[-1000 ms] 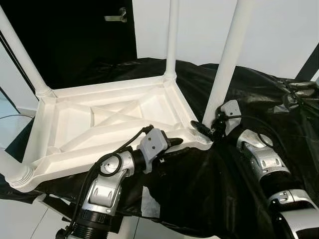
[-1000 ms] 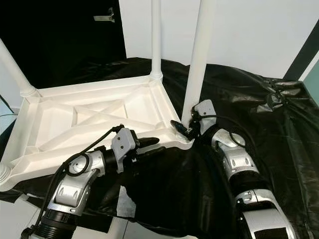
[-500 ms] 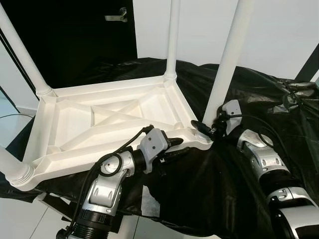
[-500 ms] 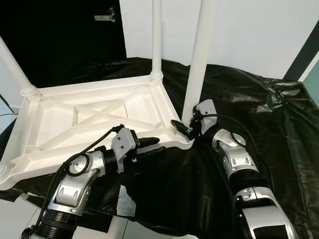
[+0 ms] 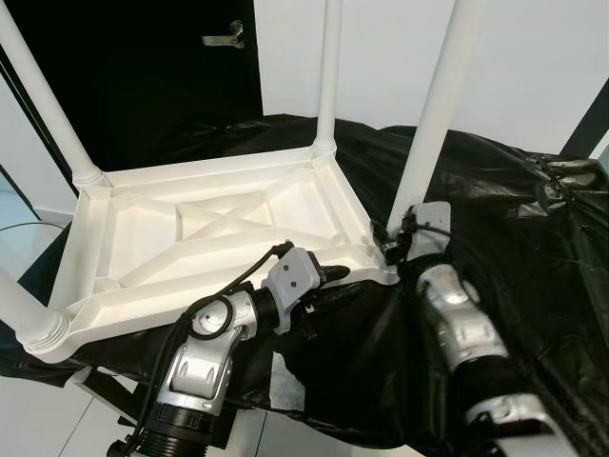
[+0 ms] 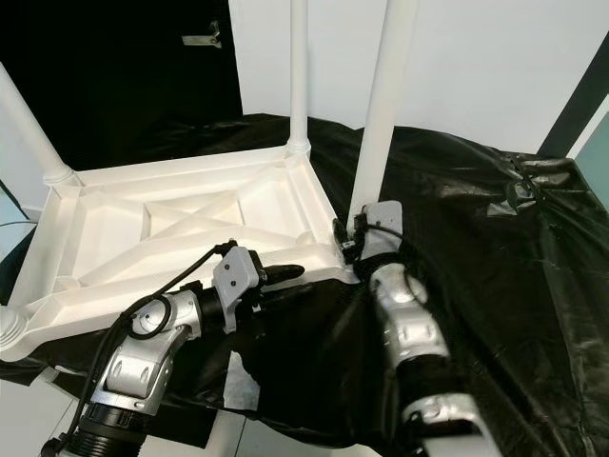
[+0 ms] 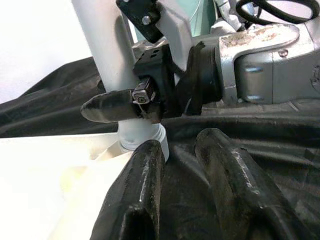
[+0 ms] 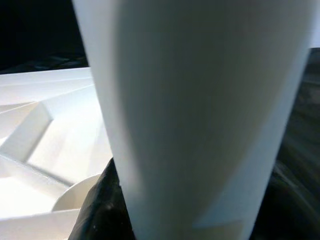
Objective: Building children table
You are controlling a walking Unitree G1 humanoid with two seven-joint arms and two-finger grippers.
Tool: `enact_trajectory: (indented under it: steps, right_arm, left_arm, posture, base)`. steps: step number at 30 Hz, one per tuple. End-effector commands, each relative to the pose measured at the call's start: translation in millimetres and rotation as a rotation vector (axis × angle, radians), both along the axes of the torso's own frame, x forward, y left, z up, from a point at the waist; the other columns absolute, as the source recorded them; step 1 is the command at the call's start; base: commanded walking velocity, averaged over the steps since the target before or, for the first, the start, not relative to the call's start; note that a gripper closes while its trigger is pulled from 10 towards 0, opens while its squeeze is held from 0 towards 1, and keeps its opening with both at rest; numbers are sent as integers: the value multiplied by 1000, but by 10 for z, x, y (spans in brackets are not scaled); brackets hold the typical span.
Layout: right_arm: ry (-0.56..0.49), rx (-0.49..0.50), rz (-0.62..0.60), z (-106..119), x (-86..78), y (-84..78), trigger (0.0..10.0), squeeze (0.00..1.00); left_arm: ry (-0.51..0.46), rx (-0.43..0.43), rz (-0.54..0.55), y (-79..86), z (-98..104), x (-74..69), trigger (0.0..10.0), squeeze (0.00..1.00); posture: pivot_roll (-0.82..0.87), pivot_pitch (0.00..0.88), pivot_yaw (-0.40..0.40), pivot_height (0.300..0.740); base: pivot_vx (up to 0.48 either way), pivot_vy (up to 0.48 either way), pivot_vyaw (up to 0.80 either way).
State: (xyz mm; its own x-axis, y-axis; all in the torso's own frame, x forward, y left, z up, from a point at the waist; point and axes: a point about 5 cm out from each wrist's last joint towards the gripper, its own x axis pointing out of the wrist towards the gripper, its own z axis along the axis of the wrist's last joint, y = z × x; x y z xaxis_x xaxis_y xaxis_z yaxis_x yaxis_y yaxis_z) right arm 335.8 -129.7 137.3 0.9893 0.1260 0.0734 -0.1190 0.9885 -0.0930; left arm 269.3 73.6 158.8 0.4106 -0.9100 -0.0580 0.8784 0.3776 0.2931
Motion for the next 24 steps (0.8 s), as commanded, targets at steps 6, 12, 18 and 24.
enact_trajectory:
  steps: [6, 12, 18, 24]
  right_arm:
    - [96, 46, -240, -205, -68, 14, 10000, 0]
    - [105, 53, -275, -202, -112, 42, 10000, 0]
    - [63, 67, -256, -123, -122, 107, 10000, 0]
    - [24, 81, -220, -66, -137, 110, 10000, 1000]
  left_arm:
    - [-30, -38, 113, -4, 41, 36, 10000, 0]
    - [-27, -35, 104, -23, 29, 15, 10000, 0]
    - [-31, -33, 105, -11, 42, 23, 10000, 0]
    - [-34, -30, 102, -13, 47, 16, 10000, 0]
  posture:
    - [9, 0, -36, 740]
    - [13, 0, -33, 740]
    - [15, 0, -34, 740]
    - [24, 0, -40, 740]
  base:
    - [0, 0, 0]
    - [0, 0, 0]
    - [0, 0, 0]
    - [0, 0, 0]
